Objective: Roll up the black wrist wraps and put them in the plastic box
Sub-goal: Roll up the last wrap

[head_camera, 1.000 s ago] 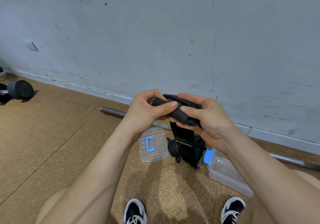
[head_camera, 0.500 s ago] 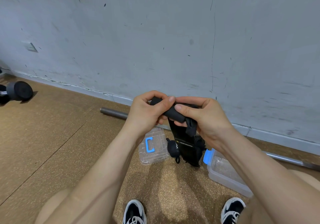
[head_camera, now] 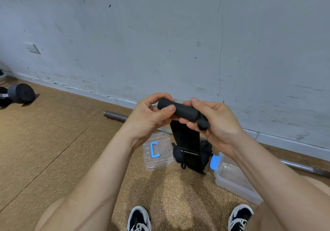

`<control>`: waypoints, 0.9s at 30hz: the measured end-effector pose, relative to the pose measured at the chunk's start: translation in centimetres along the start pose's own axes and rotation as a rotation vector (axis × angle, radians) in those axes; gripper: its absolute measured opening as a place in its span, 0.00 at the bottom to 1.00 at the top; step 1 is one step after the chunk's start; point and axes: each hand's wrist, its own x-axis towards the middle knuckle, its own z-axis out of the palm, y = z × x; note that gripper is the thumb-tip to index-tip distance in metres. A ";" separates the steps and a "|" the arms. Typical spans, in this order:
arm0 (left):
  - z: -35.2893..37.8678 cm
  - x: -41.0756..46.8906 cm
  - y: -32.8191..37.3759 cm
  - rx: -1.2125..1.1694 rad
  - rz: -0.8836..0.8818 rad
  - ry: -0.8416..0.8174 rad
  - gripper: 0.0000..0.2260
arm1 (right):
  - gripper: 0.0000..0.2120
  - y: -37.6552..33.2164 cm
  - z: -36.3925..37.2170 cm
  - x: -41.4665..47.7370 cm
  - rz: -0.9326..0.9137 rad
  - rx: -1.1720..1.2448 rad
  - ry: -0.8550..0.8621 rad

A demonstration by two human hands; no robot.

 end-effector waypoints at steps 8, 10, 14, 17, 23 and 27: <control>-0.6 0.2 -0.4 -0.164 -0.034 -0.142 0.19 | 0.07 -0.1 -1.1 0.5 0.090 -0.008 -0.063; -0.3 0.1 -0.4 -0.124 -0.036 -0.131 0.20 | 0.08 -0.1 -1.4 0.7 0.119 -0.010 -0.072; 0.2 0.3 -1.0 -0.035 -0.015 -0.047 0.20 | 0.10 -0.1 -1.5 1.1 0.176 -0.028 -0.049; 0.0 0.7 -1.8 -0.015 -0.030 0.059 0.23 | 0.14 0.3 -1.4 1.5 0.206 -0.021 -0.037; 0.5 0.4 -1.8 0.157 -0.016 0.152 0.27 | 0.16 0.6 -1.1 1.1 0.054 -0.237 -0.072; 0.9 0.6 -2.2 0.184 -0.003 0.255 0.26 | 0.15 0.4 -0.8 0.7 0.002 -0.355 -0.127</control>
